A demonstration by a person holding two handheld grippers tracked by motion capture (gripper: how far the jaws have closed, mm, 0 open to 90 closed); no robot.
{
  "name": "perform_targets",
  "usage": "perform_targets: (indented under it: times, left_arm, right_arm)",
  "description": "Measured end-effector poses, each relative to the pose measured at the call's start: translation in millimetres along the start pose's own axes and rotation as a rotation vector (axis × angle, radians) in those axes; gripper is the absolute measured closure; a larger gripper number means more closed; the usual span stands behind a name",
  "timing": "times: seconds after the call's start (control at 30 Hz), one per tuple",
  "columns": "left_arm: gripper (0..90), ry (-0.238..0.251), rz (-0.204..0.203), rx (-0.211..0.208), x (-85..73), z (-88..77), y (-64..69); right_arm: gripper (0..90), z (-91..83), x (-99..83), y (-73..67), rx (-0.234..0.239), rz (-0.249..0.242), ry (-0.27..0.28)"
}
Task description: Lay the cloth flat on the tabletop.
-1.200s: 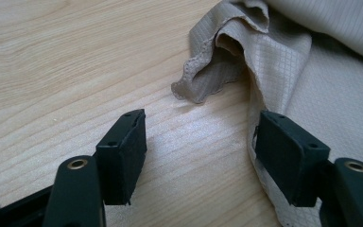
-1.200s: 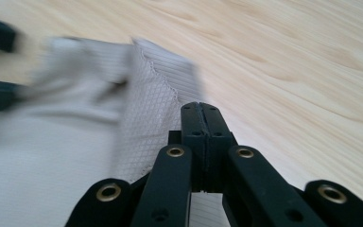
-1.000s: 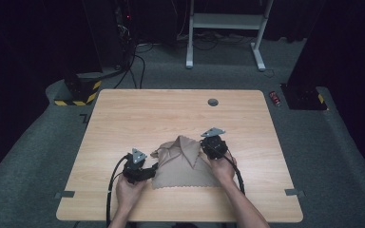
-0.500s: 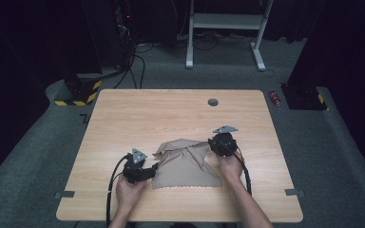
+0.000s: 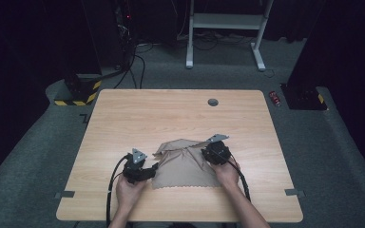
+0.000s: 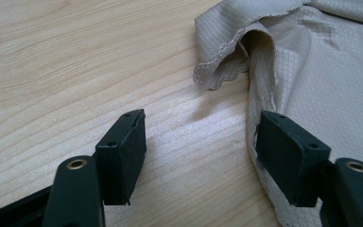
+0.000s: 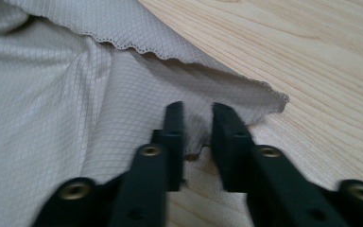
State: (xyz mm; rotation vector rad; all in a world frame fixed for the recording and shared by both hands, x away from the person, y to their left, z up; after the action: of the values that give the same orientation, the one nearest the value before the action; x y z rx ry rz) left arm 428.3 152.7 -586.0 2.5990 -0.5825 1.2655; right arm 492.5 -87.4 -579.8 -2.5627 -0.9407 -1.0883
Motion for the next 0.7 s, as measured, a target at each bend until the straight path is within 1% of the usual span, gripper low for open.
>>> perform_targets:
  times: [0.03,0.07,0.1,0.17,0.2,0.33,0.4,0.47,0.5,0.53,0.63,0.67,0.7]
  left_arm:
    - [34.3,0.000,0.000,0.000,0.0,0.0,0.0]
    - [34.2,0.000,0.000,0.000,0.0,0.0,0.0]
    - [34.3,0.000,0.000,0.000,0.0,0.0,0.0]
    - [34.3,0.000,0.000,0.000,0.0,0.0,0.0]
    - [34.2,0.000,0.000,0.000,0.0,0.0,0.0]
    - [34.2,0.000,0.000,0.000,0.0,0.0,0.0]
    - [34.2,0.000,0.000,0.000,0.0,0.0,0.0]
    - [34.2,0.001,0.000,0.001,0.1,0.1,0.0]
    - [34.3,0.000,0.000,0.001,0.0,0.1,0.0]
    - [34.3,0.000,0.000,0.001,0.0,0.1,0.0]
    - [34.2,0.000,0.000,0.001,0.1,0.0,0.0]
    - [34.2,0.000,0.000,0.000,0.0,0.0,0.0]
    - [34.3,0.000,0.000,0.000,0.0,0.0,0.0]
  right_arm:
    - [87.7,-0.1,0.1,-0.8,-0.002,-0.008,-0.006]
    - [88.8,-0.3,0.2,-1.4,-0.014,-0.019,-0.018]
    - [89.1,-0.1,1.0,-1.0,-0.013,-0.036,-0.028]
    - [89.4,0.3,1.5,1.3,-0.020,-0.039,-0.032]
    - [89.5,0.4,1.6,3.9,-0.028,-0.035,-0.030]
    - [89.4,-4.1,4.0,18.6,-0.061,0.013,-0.006]
    - [89.4,-7.3,6.3,27.8,-0.093,0.019,-0.010]
    - [89.4,-9.9,10.2,34.6,-0.109,0.026,-0.006]
    - [89.4,-11.0,12.3,38.9,-0.117,0.027,0.005]
    - [89.3,-10.1,11.8,41.3,-0.121,0.036,-0.004]
    - [88.8,-4.8,9.1,47.9,-0.143,0.038,-0.027]
    - [87.6,-3.1,8.2,49.4,-0.148,0.047,-0.029]
    - [84.4,-2.3,7.9,49.9,-0.153,0.056,-0.027]
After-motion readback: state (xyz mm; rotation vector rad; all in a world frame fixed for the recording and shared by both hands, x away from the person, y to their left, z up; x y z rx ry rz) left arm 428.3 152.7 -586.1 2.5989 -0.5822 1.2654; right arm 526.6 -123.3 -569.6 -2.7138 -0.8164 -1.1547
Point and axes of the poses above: each handheld gripper's, and its own axes: z roughly forward along the jaws, x roughly out of its top, y roughly to its right, the point moved 9 cm from there along z, roughly forward along the jaws, and after that the axes turned 3 degrees about y, right-handed, at the moved point
